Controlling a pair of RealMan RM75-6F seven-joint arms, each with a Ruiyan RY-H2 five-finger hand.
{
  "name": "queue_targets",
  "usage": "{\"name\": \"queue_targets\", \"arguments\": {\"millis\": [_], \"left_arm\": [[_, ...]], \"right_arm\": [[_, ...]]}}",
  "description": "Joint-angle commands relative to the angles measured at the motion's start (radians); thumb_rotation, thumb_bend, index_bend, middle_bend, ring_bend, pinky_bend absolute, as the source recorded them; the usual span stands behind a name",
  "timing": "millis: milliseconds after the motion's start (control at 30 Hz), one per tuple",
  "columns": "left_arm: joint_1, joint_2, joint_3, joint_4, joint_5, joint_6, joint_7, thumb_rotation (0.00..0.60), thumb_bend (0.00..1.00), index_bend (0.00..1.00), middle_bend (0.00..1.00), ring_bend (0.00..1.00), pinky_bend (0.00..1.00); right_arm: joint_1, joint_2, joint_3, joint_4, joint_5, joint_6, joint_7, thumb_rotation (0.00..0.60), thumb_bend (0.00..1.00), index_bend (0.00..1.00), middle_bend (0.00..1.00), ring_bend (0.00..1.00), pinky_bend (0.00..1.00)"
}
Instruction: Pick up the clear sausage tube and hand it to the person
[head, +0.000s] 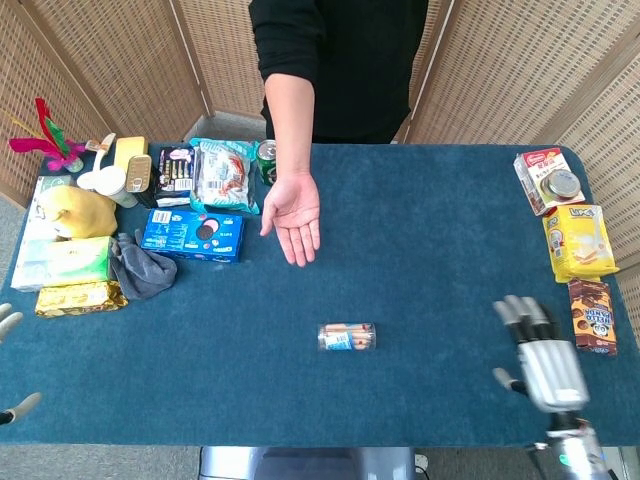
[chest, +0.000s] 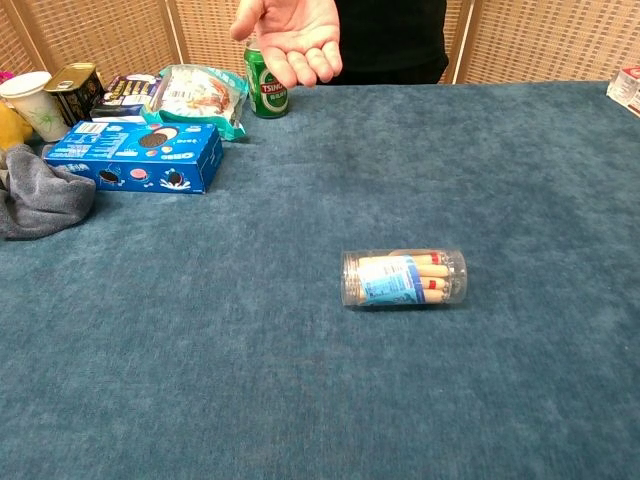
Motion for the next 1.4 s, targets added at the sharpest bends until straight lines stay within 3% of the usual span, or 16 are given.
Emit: {"name": "queue_targets", "arguments": {"millis": [33, 333, 567, 800, 1067, 1400], "left_arm": [[-0.005, 0.004, -0.002, 0.001, -0.009, -0.010, -0.010, 0.600, 0.14, 0.00, 0.00, 0.00, 0.09], [-0.008, 0.010, -0.001, 0.004, -0.010, -0.015, -0.027, 0.600, 0.14, 0.00, 0.00, 0.00, 0.09], [-0.012, 0.016, -0.005, 0.009, -0.021, -0.019, -0.049, 0.600, 0.14, 0.00, 0.00, 0.00, 0.09], [-0.013, 0.020, -0.006, 0.012, -0.026, -0.019, -0.064, 0.600, 0.14, 0.00, 0.00, 0.00, 0.09], [-0.014, 0.021, -0.007, 0.013, -0.028, -0.021, -0.071, 0.600, 0.14, 0.00, 0.00, 0.00, 0.09], [-0.013, 0.021, -0.006, 0.013, -0.025, -0.021, -0.073, 0.600, 0.14, 0.00, 0.00, 0.00, 0.09]], "right_arm": [[0.087, -0.045, -0.009, -0.084, -0.002, -0.131, -0.075, 0.600, 0.02, 0.00, 0.00, 0.01, 0.07], [0.216, -0.188, 0.053, -0.083, 0.125, -0.313, -0.176, 0.600, 0.04, 0.01, 0.05, 0.07, 0.14], [0.270, -0.258, 0.069, -0.064, 0.180, -0.360, -0.224, 0.600, 0.06, 0.05, 0.10, 0.11, 0.18], [0.313, -0.315, 0.082, -0.010, 0.238, -0.390, -0.256, 0.600, 0.15, 0.08, 0.16, 0.16, 0.24], [0.357, -0.383, 0.089, 0.061, 0.278, -0.397, -0.289, 0.600, 0.25, 0.18, 0.27, 0.28, 0.31], [0.360, -0.409, 0.076, 0.076, 0.247, -0.331, -0.268, 0.600, 0.37, 0.43, 0.49, 0.48, 0.41]]}}
